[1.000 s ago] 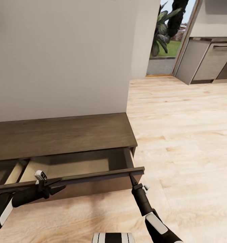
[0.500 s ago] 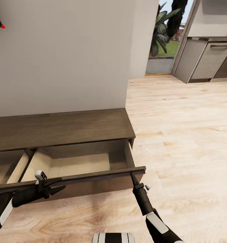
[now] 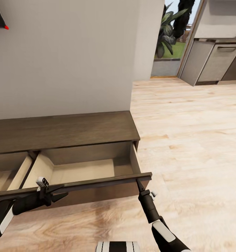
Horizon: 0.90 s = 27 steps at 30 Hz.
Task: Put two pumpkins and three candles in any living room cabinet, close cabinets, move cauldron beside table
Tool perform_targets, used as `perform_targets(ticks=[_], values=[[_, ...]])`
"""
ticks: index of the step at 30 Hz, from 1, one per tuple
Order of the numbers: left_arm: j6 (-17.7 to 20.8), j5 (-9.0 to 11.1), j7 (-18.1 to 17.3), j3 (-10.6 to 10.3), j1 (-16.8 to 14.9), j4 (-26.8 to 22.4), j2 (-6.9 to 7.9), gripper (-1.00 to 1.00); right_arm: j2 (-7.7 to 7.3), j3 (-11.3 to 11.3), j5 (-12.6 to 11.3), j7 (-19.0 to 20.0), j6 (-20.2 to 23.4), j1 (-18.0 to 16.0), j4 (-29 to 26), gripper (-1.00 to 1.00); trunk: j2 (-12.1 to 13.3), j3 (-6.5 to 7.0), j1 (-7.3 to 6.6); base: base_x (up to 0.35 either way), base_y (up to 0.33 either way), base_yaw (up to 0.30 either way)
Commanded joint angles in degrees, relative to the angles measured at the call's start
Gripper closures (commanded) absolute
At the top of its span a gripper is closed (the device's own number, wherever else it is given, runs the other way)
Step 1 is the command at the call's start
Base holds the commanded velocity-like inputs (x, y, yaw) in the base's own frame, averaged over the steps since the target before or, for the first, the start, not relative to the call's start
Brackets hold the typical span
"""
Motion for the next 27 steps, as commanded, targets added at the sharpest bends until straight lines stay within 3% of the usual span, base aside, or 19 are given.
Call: perform_targets(ticks=[1, 27], values=[[0.6, 0.0, -0.2, 0.0, 0.0, 0.0, 0.01, -1.00, -0.01, 5.5, -0.2, 0.4, -0.2, 0.0, 0.1, 1.00, 0.0, -0.04, -0.02, -0.050, 0.000, 0.000], [0.6, 0.0, -0.2, 0.0, 0.0, 0.0, 0.01, -1.00, -0.02, 5.5, -0.2, 0.4, -0.2, 0.0, 0.1, 1.00, 0.0, -0.04, -0.02, -0.034, 0.000, 0.000]])
